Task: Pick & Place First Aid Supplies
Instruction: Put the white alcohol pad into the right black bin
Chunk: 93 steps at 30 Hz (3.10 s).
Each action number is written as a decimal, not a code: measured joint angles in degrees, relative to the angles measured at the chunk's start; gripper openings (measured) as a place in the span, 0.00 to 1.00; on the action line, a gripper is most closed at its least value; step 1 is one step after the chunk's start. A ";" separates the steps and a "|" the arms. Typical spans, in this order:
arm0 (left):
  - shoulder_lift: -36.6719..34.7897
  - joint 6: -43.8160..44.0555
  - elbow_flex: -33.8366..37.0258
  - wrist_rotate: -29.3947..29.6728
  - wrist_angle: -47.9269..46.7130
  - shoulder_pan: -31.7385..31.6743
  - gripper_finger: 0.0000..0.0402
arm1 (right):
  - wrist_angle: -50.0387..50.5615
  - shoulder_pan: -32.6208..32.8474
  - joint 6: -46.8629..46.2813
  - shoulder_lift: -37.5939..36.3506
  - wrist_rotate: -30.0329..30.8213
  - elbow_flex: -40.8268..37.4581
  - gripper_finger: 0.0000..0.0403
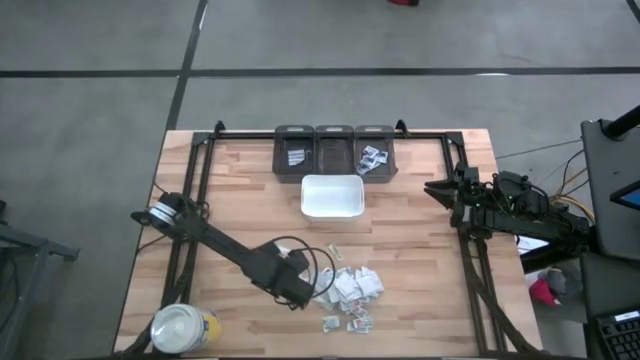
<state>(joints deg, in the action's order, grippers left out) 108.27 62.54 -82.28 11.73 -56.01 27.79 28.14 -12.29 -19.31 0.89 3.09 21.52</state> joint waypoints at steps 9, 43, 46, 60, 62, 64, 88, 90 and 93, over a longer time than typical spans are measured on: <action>-3.80 -8.51 -1.88 13.47 17.50 -2.06 0.00 | -1.67 0.02 -2.65 0.00 -3.66 0.00 0.20; -4.18 -56.61 -8.15 19.49 47.97 -27.91 0.00 | -37.77 -0.15 -13.76 40.75 -8.65 2.73 0.52; -4.18 -58.60 -8.15 19.44 48.20 -28.08 0.00 | -37.95 -0.23 -12.83 44.32 -8.39 5.59 0.53; -4.18 -62.79 -7.66 20.52 48.22 -28.06 0.00 | -26.18 -3.15 -6.52 54.48 -7.50 17.88 0.59; -4.18 -62.81 -7.63 20.58 48.15 -28.06 0.00 | -25.08 -3.15 -6.30 55.25 -7.52 18.86 0.60; -4.18 -62.81 -7.63 20.62 48.49 -28.06 0.00 | -24.98 -3.15 -6.21 55.85 -7.50 19.38 0.61; -4.18 -62.62 -8.04 20.90 49.54 -27.30 0.00 | -24.93 -4.26 -6.16 59.74 -7.42 21.33 0.46; -4.20 -62.62 -8.04 20.80 49.58 -27.30 0.00 | -24.87 -4.26 -6.16 59.89 -7.41 21.31 0.42; -4.20 -62.65 -8.04 20.76 49.60 -27.30 0.00 | -24.87 -4.26 -6.11 59.95 -7.41 21.31 0.35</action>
<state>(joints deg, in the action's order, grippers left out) 104.07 -0.11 -90.32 32.49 -6.42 0.49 3.27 -16.56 -25.42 60.84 -4.32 42.83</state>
